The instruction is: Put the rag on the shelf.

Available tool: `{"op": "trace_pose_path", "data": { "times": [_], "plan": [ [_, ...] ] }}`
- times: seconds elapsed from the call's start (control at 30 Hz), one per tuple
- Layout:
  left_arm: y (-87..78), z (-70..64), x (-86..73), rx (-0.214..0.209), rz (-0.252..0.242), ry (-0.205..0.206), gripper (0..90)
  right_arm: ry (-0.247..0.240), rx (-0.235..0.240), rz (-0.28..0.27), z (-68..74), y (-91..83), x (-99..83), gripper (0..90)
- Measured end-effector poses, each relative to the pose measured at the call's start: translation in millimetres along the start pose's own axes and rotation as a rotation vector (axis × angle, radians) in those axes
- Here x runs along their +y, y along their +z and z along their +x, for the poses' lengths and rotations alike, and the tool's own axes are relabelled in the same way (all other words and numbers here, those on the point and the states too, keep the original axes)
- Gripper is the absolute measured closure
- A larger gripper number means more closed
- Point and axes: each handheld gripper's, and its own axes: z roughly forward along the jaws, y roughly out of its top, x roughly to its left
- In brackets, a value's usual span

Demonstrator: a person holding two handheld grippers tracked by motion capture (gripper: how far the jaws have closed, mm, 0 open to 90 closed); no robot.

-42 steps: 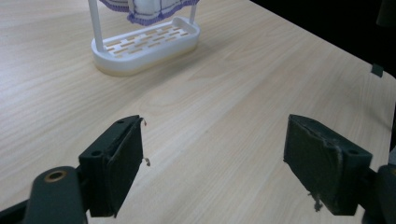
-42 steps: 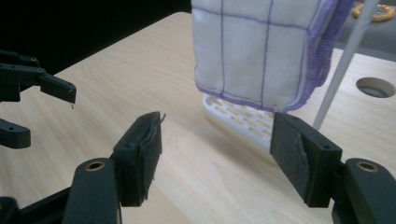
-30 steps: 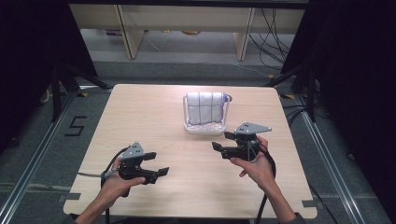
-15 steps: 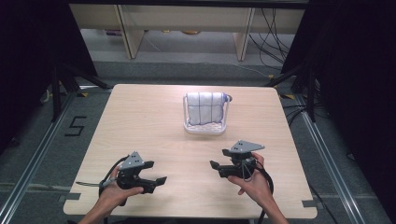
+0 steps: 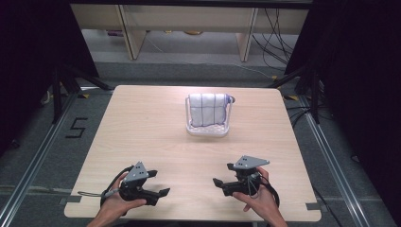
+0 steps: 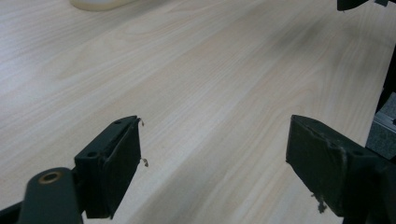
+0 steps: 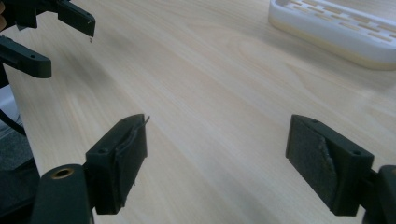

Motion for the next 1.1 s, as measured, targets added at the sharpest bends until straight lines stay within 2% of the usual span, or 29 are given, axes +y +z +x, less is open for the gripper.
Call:
{"op": "trace_pose_path", "data": {
  "times": [0.03,0.07,0.1,0.13,0.17,0.2,0.27,0.3,0.33,0.37,0.4,0.43,0.47,0.5,0.53,0.57,0.6,0.7,0.73,0.83,0.9,0.93,0.97,1.0,1.03,1.07,1.1],
  "plan": [
    [-0.9,0.0,-1.5,0.001,0.005,0.011,17.1,-0.016,0.006,0.006,-0.9,-0.8,-1.3,19.6],
    [-0.8,-1.3,-3.0,-0.001,0.000,-0.001,17.0,-0.025,0.003,0.004,-1.1,-1.3,-3.1,19.0],
    [-1.9,-0.1,-4.4,0.000,0.018,0.016,16.6,-0.033,0.004,0.005,-1.4,-1.8,-4.4,18.3],
    [-2.1,-1.9,-6.8,0.002,0.015,-0.003,15.1,-0.005,0.010,0.011,1.0,-2.0,-7.0,17.7],
    [-2.5,-2.1,-8.4,0.002,0.019,0.000,15.1,-0.031,0.006,0.012,-1.6,-2.0,-9.6,17.4],
    [-2.8,-2.5,-10.2,0.001,0.018,-0.001,15.1,-0.021,0.007,0.026,-1.0,-2.7,-12.0,17.3],
    [-3.8,-3.8,-13.3,-0.002,0.023,-0.006,15.1,-0.031,0.005,0.027,-1.9,-3.2,-17.1,17.2],
    [-4.7,-4.2,-15.0,0.001,0.033,-0.004,15.1,0.005,0.008,0.038,1.1,-4.7,-19.7,17.0],
    [-4.3,-4.9,-16.8,-0.002,0.033,-0.007,15.1,-0.031,0.024,0.027,-2.8,-4.3,-21.7,16.8],
    [-4.0,-5.6,-18.9,-0.004,0.034,-0.007,15.1,-0.016,0.024,0.039,-2.3,-6.1,-23.7,16.8],
    [-5.4,-6.2,-20.2,-0.002,0.058,-0.001,15.2,0.001,-0.006,0.040,-0.8,-8.8,-25.8,16.7],
    [-6.1,-6.6,-21.5,-0.006,0.073,0.003,15.5,0.006,-0.006,0.041,-1.2,-9.8,-27.9,16.7],
    [-5.5,-7.0,-23.0,-0.009,0.064,0.008,15.5,0.011,-0.015,0.043,-1.0,-11.4,-29.9,16.7],
    [-7.5,-8.1,-23.5,-0.003,0.081,0.005,15.5,0.017,-0.011,0.047,-0.6,-12.6,-31.8,16.7],
    [-7.7,-9.1,-24.6,-0.009,0.073,-0.005,15.4,0.045,-0.017,0.052,2.3,-14.3,-34.1,16.7],
    [-8.8,-9.1,-25.3,-0.006,0.079,0.004,15.4,0.013,-0.022,0.053,-0.1,-15.7,-35.5,16.8],
    [-9.0,-9.7,-25.9,-0.016,0.070,0.002,15.3,0.016,-0.020,0.054,0.4,-17.0,-37.2,16.7],
    [-11.9,-11.0,-27.1,-0.010,0.074,0.007,15.2,0.019,-0.015,0.058,1.4,-19.7,-42.7,16.7],
    [-13.9,-11.5,-26.9,-0.006,0.084,0.008,15.2,0.022,-0.028,0.074,2.4,-21.9,-44.3,16.7],
    [-18.9,-10.6,-27.8,0.022,0.102,0.039,15.2,0.029,-0.036,0.092,2.7,-24.6,-49.7,16.6],
    [-21.5,-11.8,-29.2,0.027,0.089,0.034,15.2,0.035,-0.038,0.104,4.3,-26.2,-53.4,16.6],
    [-22.5,-12.7,-29.8,0.028,0.085,0.032,15.2,0.013,-0.048,0.104,3.7,-27.0,-54.9,16.6],
    [-24.4,-11.6,-30.1,0.020,0.101,0.053,15.2,0.016,-0.048,0.110,4.9,-28.0,-56.4,16.6],
    [-23.2,-13.3,-31.3,0.014,0.083,0.021,15.2,0.013,-0.035,0.112,4.8,-28.2,-57.9,16.6],
    [-22.6,-12.7,-32.1,0.019,0.083,0.026,15.2,0.008,-0.046,0.120,5.2,-29.0,-58.8,16.7],
    [-22.6,-12.9,-32.1,0.017,0.093,0.022,15.2,0.018,-0.024,0.128,5.0,-28.5,-59.7,16.7],
    [-22.3,-12.7,-32.2,0.025,0.096,0.029,15.2,0.018,-0.045,0.136,6.1,-28.9,-60.4,16.7]
  ]
}}
